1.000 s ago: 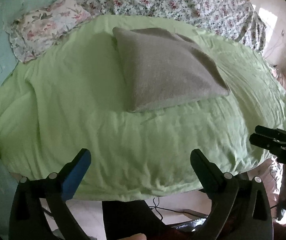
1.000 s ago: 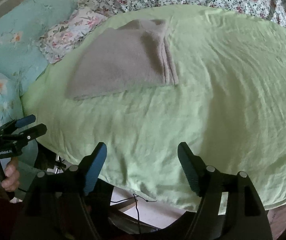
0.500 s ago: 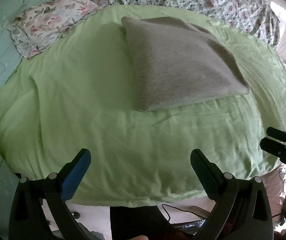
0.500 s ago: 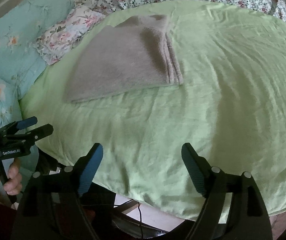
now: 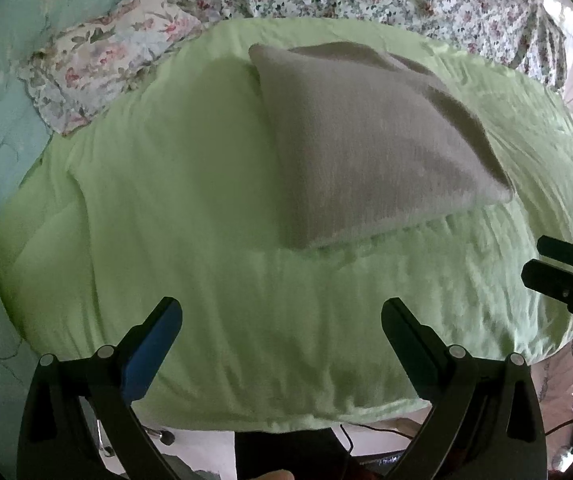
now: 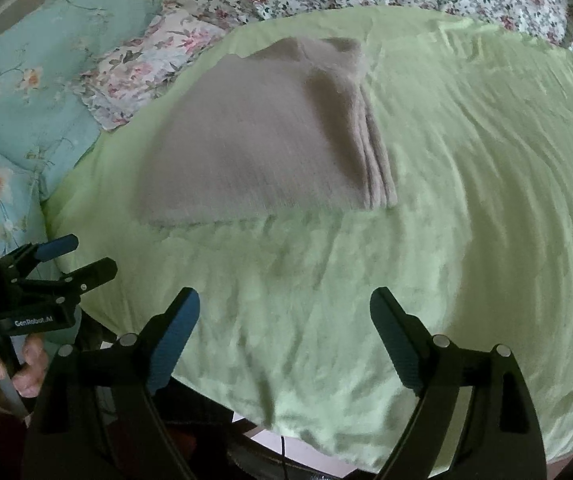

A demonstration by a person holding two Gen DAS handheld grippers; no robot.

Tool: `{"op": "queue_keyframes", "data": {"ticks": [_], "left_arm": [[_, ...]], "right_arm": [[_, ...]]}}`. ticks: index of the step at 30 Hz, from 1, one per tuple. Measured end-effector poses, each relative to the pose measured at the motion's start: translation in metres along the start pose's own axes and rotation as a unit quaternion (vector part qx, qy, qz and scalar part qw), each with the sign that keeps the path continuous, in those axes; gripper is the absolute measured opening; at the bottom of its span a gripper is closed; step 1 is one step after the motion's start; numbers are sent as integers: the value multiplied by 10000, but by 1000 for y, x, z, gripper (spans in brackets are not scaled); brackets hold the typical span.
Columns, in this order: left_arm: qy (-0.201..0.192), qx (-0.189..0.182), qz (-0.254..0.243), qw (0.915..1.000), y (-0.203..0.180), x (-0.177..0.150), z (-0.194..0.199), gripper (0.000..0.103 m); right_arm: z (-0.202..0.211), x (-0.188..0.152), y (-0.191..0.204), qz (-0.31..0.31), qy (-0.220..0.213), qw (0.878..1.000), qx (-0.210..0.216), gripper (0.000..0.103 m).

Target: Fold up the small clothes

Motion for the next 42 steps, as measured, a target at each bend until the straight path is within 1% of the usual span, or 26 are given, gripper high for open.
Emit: {"op": "queue_keyframes", "data": {"ticks": [9, 13, 16, 19, 21, 22, 24, 26, 29, 30, 31, 32, 33, 34, 35, 37, 38, 40, 42], "left_arm": [[-229, -140, 55, 9996, -1, 29, -1, 100], [-238, -453, 203, 9985, 6, 52, -11, 100], [-322, -587, 328, 9972, 12, 71, -18, 100], [-292, -671, 530, 9959, 20, 90, -31, 100], [-245, -767, 684, 9944, 25, 98, -39, 100], [-214, -810, 763, 9936, 28, 103, -45, 100], [-162, -860, 865, 9924, 30, 110, -55, 100], [-107, -860, 924, 9919, 32, 116, -64, 100], [-34, -903, 1064, 9902, 34, 122, -77, 100], [-7, -949, 1127, 9891, 35, 125, -83, 100], [32, -944, 1175, 9886, 34, 124, -88, 100], [100, -928, 1226, 9881, 33, 124, -93, 101], [184, -1014, 1307, 9861, 31, 123, -101, 102], [228, -1129, 1371, 9838, 29, 122, -104, 102], [260, -1204, 1404, 9824, 27, 122, -105, 101], [216, -1191, 1289, 9842, 19, 125, -101, 101], [170, -1142, 1186, 9862, 13, 126, -99, 101], [155, -1045, 971, 9897, 2, 127, -98, 101], [197, -1047, 947, 9898, -3, 126, -103, 101]], "right_arm": [[0, 27, -4, 62, -178, 9998, -3, 88], [3, 50, -14, 45, -349, 9994, 0, 88], [6, 72, -20, -10, -525, 9986, 49, 88], [4, 100, -30, -154, -822, 9963, 205, 88], [-2, 116, -39, -294, -914, 9950, 270, 86], [-8, 124, -44, -395, -913, 9946, 294, 84], [-20, 137, -53, -546, -878, 9940, 367, 73], [-35, 148, -61, -735, -792, 9933, 414, 70], [-54, 156, -70, -948, -668, 9921, 475, 69], [-60, 158, -73, -1012, -620, 9916, 508, 68], [-65, 159, -75, -1050, -593, 9911, 572, 65], [-70, 159, -76, -1062, -540, 9910, 608, 50], [-77, 158, -77, -1044, -437, 9922, 522, 32], [-81, 157, -78, -1024, -370, 9929, 481, 31], [-82, 157, -78, -1016, -367, 9930, 480, 26], [-76, 161, -80, -986, -463, 9927, 516, 22], [-69, 164, -81, -968, -569, 9923, 518, 15], [-65, 165, -85, -985, -596, 9919, 539, 15], [-76, 162, -90, -1014, -466, 9926, 471, 15]]}}
Point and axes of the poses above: each gripper's, at about its wrist camera, not at the fingertips, and z roughly against the way its jaws point, y to its left, x to its top, the point moved 4 cm from there along -z, roughly the way its jaws point, and after that the axes turned 5 degrees about x, right-handed, at the moved point
